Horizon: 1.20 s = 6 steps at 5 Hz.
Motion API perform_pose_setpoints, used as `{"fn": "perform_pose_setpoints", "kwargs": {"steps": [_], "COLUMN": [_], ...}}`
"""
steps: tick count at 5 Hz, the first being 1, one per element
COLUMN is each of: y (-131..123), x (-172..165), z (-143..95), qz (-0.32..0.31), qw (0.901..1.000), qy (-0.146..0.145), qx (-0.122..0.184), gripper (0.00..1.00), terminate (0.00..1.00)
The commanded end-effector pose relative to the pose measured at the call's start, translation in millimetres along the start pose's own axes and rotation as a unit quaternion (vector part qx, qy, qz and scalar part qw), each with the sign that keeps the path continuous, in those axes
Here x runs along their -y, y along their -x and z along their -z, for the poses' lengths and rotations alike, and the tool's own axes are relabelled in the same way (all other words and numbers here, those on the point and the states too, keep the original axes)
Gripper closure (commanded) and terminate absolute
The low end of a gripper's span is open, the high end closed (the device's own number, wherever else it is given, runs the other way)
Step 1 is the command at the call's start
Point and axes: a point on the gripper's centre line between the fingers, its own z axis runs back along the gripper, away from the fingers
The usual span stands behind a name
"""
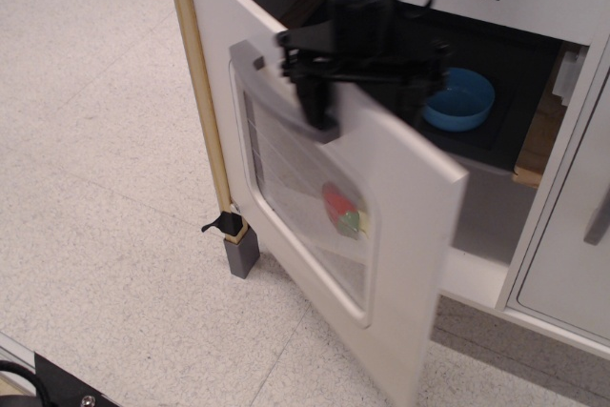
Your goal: Close oven
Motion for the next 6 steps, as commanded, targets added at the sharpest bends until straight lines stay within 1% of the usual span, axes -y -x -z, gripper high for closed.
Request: {"fn": "perform_pose_setpoints", "kwargs": {"steps": [1, 2, 3, 4, 5, 6], "y": [-26.3, -23.2, 0.7, 27.5, 48.0, 54.1], "x": [43.6, 51.1, 49.1, 36.6, 23.8, 20.2], "z": [-32.1, -50.9, -62.5, -54.1, -34.9, -10.6], "qz": [0.007, 0.027, 0.07, 0.101, 0.123, 0.136], "qw": [0.9981, 0.9966, 0.9941, 0.9932, 0.9918, 0.9904], "qy": [0.034, 0.047, 0.057, 0.046, 0.023, -0.002], "qx": [0.05, 0.062, 0.06, 0.033, 0.027, 0.026], "gripper": [0.0, 0.0, 0.0, 0.0, 0.0, 0.0], "terminate": [0.0, 0.0, 0.0, 0.0, 0.0, 0.0]}}
